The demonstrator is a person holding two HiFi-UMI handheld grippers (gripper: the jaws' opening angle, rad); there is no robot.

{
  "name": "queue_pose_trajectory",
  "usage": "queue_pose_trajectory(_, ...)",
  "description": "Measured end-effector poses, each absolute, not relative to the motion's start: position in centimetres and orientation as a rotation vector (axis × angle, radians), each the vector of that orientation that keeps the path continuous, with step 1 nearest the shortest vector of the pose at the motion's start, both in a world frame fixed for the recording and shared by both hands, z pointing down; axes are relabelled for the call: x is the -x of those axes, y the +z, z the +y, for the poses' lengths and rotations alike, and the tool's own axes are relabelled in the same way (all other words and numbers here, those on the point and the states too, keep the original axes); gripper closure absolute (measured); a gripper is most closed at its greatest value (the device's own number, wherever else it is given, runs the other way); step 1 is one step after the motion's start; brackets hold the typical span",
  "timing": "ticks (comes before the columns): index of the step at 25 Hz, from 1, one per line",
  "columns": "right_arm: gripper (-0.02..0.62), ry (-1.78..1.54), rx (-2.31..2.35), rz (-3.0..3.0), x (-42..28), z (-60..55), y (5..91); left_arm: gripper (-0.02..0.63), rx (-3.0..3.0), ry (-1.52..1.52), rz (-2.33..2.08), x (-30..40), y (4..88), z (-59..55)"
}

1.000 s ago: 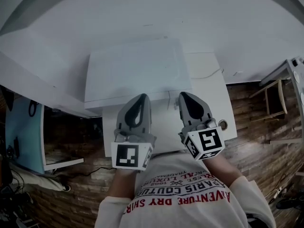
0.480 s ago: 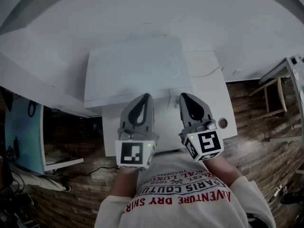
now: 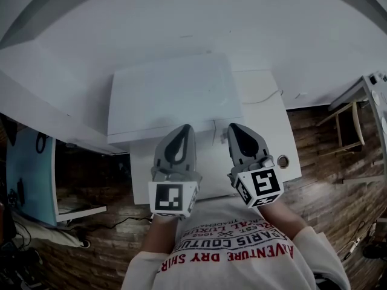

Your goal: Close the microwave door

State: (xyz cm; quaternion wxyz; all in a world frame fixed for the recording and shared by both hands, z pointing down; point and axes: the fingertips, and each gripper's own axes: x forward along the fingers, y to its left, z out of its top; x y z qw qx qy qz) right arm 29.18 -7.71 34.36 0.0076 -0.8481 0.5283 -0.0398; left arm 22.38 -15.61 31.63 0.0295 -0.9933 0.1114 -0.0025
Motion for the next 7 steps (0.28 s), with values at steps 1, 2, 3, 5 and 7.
queue_pose_trajectory(1,0.589,-0.123,2.651,1.654,-29.23,-7.74,34.32,0.600,3.065,-0.008,0.348,-22.42,31.62,-15.68)
queue_pose_trajectory(2,0.589,-0.121,2.651,1.656,-29.30,-7.75,34.29,0.600,3.064,-0.007,0.348,-22.48,31.60,-15.71)
queue_pose_trajectory(3,0.589,-0.120,2.652,1.657,-29.37,-7.76,34.28,0.600,3.064,-0.007,0.348,-22.55,31.60,-15.73)
queue_pose_trajectory(5,0.589,-0.123,2.652,1.657,-29.50,-7.78,34.33,0.600,3.063,-0.008,0.351,-22.66,31.63,-15.78)
queue_pose_trajectory(7,0.589,-0.128,2.652,1.657,-29.62,-7.80,34.42,0.600,3.063,-0.010,0.352,-22.76,31.69,-15.83)
